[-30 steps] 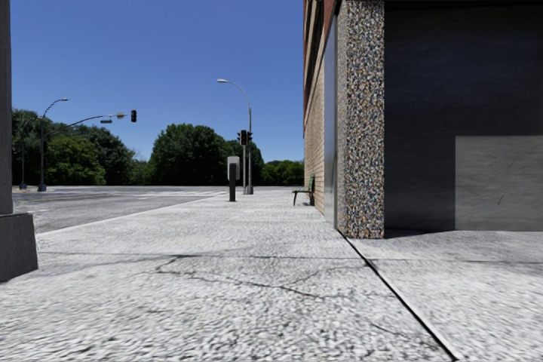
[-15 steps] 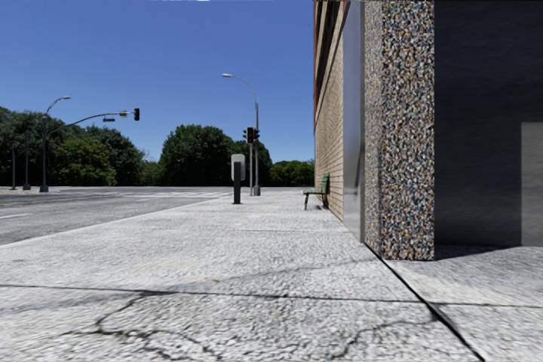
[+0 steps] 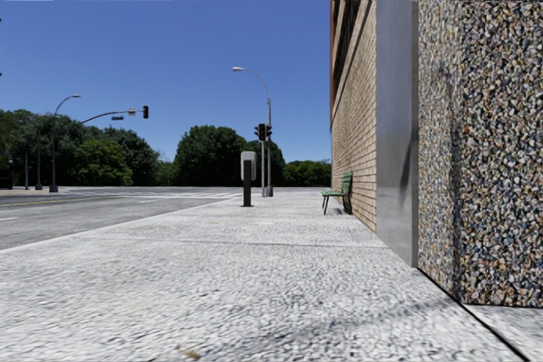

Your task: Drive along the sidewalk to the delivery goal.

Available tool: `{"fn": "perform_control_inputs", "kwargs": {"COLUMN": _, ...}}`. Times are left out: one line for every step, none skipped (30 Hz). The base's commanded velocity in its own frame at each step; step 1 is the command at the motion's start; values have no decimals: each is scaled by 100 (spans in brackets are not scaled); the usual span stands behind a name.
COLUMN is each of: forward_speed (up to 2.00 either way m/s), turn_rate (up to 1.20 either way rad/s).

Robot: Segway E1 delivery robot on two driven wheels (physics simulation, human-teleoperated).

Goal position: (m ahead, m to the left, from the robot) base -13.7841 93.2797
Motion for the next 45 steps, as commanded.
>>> {"fn": "perform_control_inputs", "kwargs": {"forward_speed": 200, "turn_rate": 10}}
{"fn": "perform_control_inputs", "kwargs": {"forward_speed": 200, "turn_rate": 10}}
{"fn": "perform_control_inputs", "kwargs": {"forward_speed": 200, "turn_rate": 61}}
{"fn": "perform_control_inputs", "kwargs": {"forward_speed": 200, "turn_rate": 87}}
{"fn": "perform_control_inputs", "kwargs": {"forward_speed": 200, "turn_rate": 92}}
{"fn": "perform_control_inputs", "kwargs": {"forward_speed": 200, "turn_rate": 43}}
{"fn": "perform_control_inputs", "kwargs": {"forward_speed": 200, "turn_rate": 2}}
{"fn": "perform_control_inputs", "kwargs": {"forward_speed": 200, "turn_rate": 0}}
{"fn": "perform_control_inputs", "kwargs": {"forward_speed": 200, "turn_rate": 0}}
{"fn": "perform_control_inputs", "kwargs": {"forward_speed": 200, "turn_rate": 0}}
{"fn": "perform_control_inputs", "kwargs": {"forward_speed": 200, "turn_rate": 0}}
{"fn": "perform_control_inputs", "kwargs": {"forward_speed": 200, "turn_rate": 0}}
{"fn": "perform_control_inputs", "kwargs": {"forward_speed": 200, "turn_rate": 0}}
{"fn": "perform_control_inputs", "kwargs": {"forward_speed": 200, "turn_rate": 0}}
{"fn": "perform_control_inputs", "kwargs": {"forward_speed": 200, "turn_rate": 0}}
{"fn": "perform_control_inputs", "kwargs": {"forward_speed": 200, "turn_rate": 0}}
{"fn": "perform_control_inputs", "kwargs": {"forward_speed": 200, "turn_rate": 0}}
{"fn": "perform_control_inputs", "kwargs": {"forward_speed": 200, "turn_rate": 0}}
{"fn": "perform_control_inputs", "kwargs": {"forward_speed": 200, "turn_rate": 0}}
{"fn": "perform_control_inputs", "kwargs": {"forward_speed": 200, "turn_rate": 0}}
{"fn": "perform_control_inputs", "kwargs": {"forward_speed": 200, "turn_rate": 0}}
{"fn": "perform_control_inputs", "kwargs": {"forward_speed": 200, "turn_rate": 0}}
{"fn": "perform_control_inputs", "kwargs": {"forward_speed": 200, "turn_rate": 0}}
{"fn": "perform_control_inputs", "kwargs": {"forward_speed": 200, "turn_rate": 0}}
{"fn": "perform_control_inputs", "kwargs": {"forward_speed": 200, "turn_rate": 0}}
{"fn": "perform_control_inputs", "kwargs": {"forward_speed": 200, "turn_rate": 0}}
{"fn": "perform_control_inputs", "kwargs": {"forward_speed": 200, "turn_rate": 0}}
{"fn": "perform_control_inputs", "kwargs": {"forward_speed": 200, "turn_rate": 0}}
{"fn": "perform_control_inputs", "kwargs": {"forward_speed": 200, "turn_rate": 0}}
{"fn": "perform_control_inputs", "kwargs": {"forward_speed": 200, "turn_rate": 0}}
{"fn": "perform_control_inputs", "kwargs": {"forward_speed": 200, "turn_rate": 0}}
{"fn": "perform_control_inputs", "kwargs": {"forward_speed": 200, "turn_rate": 0}}
{"fn": "perform_control_inputs", "kwargs": {"forward_speed": 200, "turn_rate": 0}}
{"fn": "perform_control_inputs", "kwargs": {"forward_speed": 200, "turn_rate": 0}}
{"fn": "perform_control_inputs", "kwargs": {"forward_speed": 200, "turn_rate": 0}}
{"fn": "perform_control_inputs", "kwargs": {"forward_speed": 200, "turn_rate": -22}}
{"fn": "perform_control_inputs", "kwargs": {"forward_speed": 200, "turn_rate": -22}}
{"fn": "perform_control_inputs", "kwargs": {"forward_speed": 200, "turn_rate": -96}}
{"fn": "perform_control_inputs", "kwargs": {"forward_speed": 200, "turn_rate": -120}}
{"fn": "perform_control_inputs", "kwargs": {"forward_speed": 200, "turn_rate": -120}}
{"fn": "perform_control_inputs", "kwargs": {"forward_speed": 200, "turn_rate": -82}}
{"fn": "perform_control_inputs", "kwargs": {"forward_speed": 200, "turn_rate": -3}}
{"fn": "perform_control_inputs", "kwargs": {"forward_speed": 200, "turn_rate": -1}}
{"fn": "perform_control_inputs", "kwargs": {"forward_speed": 200, "turn_rate": -1}}
{"fn": "perform_control_inputs", "kwargs": {"forward_speed": 200, "turn_rate": -1}}
